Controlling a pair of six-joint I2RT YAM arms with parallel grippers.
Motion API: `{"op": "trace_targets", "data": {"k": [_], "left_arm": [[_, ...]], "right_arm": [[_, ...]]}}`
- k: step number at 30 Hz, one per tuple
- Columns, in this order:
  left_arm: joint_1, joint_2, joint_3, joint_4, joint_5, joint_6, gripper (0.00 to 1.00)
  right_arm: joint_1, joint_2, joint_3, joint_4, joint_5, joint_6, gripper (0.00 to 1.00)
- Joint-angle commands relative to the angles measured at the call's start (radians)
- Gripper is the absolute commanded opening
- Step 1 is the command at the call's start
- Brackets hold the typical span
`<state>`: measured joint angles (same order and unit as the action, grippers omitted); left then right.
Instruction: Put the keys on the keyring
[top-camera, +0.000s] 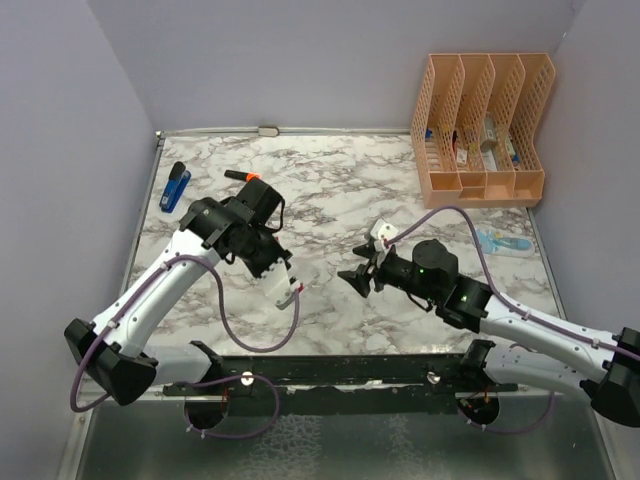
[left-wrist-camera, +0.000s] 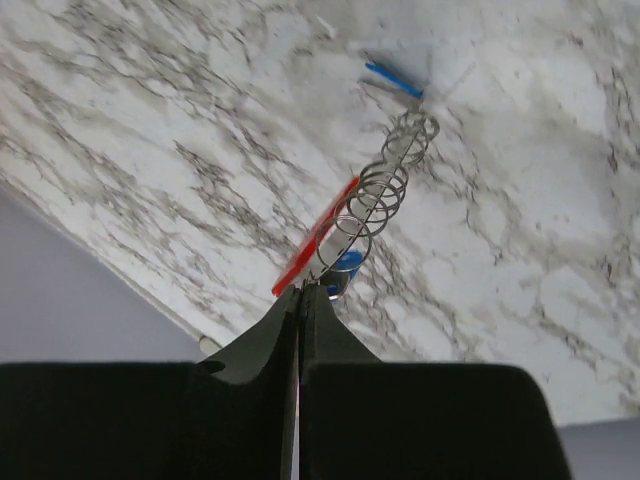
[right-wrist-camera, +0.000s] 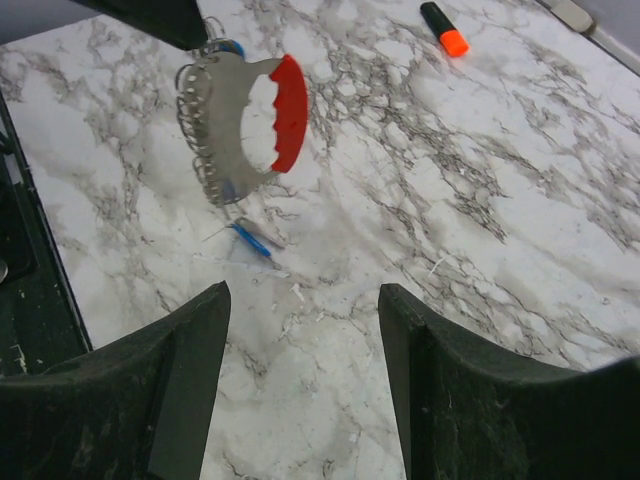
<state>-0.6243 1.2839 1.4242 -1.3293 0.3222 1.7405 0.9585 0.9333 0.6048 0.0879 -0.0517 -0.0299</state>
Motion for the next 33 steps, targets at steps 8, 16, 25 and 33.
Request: {"op": "trace_targets", "data": {"k": [8,16,25,33], "left_arm": [[-0.013,-0.149,-0.122,0.159,-0.254,0.704,0.00],[-0.012,-0.165,-0.196,0.307,-0.055,0.993,0.00],[-0.012,-0.195,-0.329,0.489,0.212,1.036,0.00],[-0.018,-0.190,-0.368,0.556,0.488,1.038,0.00]], "right_arm": [[-0.195,0.048,0.092,-0.068,-0.152,0.039,0.61],[-0.343,0.065,0.156,-0.055,-0.397,0.002,0.58],[-0.378,0.147,0.311,-0.158,-0.538,-0.068,0.45],[-0.385,0.158,0.269,-0.147,-0.760,-0.093,0.38]]}}
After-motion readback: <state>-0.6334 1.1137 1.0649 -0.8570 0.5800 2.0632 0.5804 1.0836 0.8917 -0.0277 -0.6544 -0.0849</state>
